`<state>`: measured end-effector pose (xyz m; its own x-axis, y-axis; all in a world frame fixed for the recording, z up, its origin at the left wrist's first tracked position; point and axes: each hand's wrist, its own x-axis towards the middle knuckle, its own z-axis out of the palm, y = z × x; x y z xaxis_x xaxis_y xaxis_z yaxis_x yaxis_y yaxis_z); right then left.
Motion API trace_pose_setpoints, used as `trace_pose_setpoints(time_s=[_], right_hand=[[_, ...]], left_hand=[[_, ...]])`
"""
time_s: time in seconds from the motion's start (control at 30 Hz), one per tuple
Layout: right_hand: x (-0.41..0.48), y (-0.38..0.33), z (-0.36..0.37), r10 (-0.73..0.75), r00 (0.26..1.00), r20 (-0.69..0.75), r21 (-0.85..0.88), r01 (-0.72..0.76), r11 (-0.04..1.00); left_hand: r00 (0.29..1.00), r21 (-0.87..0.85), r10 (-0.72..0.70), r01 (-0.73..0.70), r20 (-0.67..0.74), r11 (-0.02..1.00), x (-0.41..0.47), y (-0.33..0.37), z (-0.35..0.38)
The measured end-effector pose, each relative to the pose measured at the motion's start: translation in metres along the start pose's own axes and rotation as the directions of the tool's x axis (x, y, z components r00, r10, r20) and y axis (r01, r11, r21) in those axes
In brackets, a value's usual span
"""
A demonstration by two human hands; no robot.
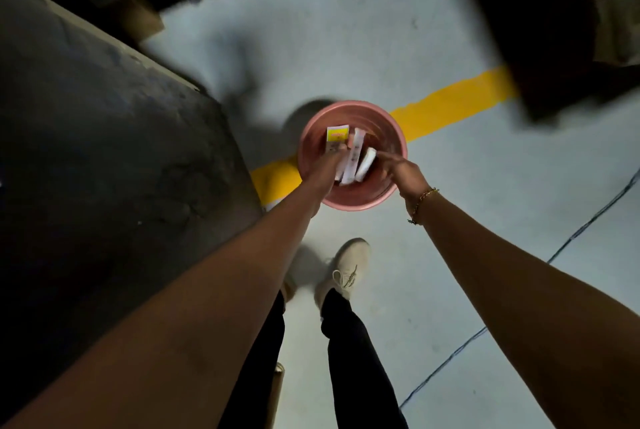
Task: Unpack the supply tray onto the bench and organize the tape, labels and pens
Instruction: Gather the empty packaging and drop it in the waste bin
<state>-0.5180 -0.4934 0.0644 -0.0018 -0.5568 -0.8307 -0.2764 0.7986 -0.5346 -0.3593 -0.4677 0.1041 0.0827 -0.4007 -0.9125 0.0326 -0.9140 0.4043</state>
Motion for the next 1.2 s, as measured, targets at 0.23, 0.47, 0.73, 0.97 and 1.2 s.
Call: trace_pose_setpoints(time_s=[0.23, 0.47, 0.73, 0.97, 1.2], right_hand=[[-0.109, -0.052, 0.001, -0.099, 0.993, 0.062, -0.174, 0.109, 0.979], [-0.265, -0.142, 0.053, -0.220, 0.966, 0.140, -0.211, 0.246, 0.946], [-0.385, -0.189, 0.162, -0.479, 0.816, 0.324, -0.350, 0.574, 0.740], [-0.429, -0.186, 0.243, -0.530, 0.653, 0.541, -0.660, 0.721, 0.214], [-0.432, -0.171, 0.260, -0.508, 0.709, 0.489, -0.811, 0.585, 0.035]], left_hand=[[0.978, 0.356, 0.206, -0.187, -0.015, 0.916, -0.091, 0.028, -0.038], [0.905, 0.628, 0.425, -0.349, 0.032, 0.695, -0.245, 0.064, -0.102], [0.473, 0.756, 0.865, -0.500, -0.169, 0.422, -0.387, 0.022, -0.249], [0.719, 0.832, 0.667, -0.241, -0.192, 0.499, -0.413, -0.043, -0.354], [0.669, 0.794, 0.701, -0.273, -0.249, 0.543, -0.398, -0.057, -0.351]])
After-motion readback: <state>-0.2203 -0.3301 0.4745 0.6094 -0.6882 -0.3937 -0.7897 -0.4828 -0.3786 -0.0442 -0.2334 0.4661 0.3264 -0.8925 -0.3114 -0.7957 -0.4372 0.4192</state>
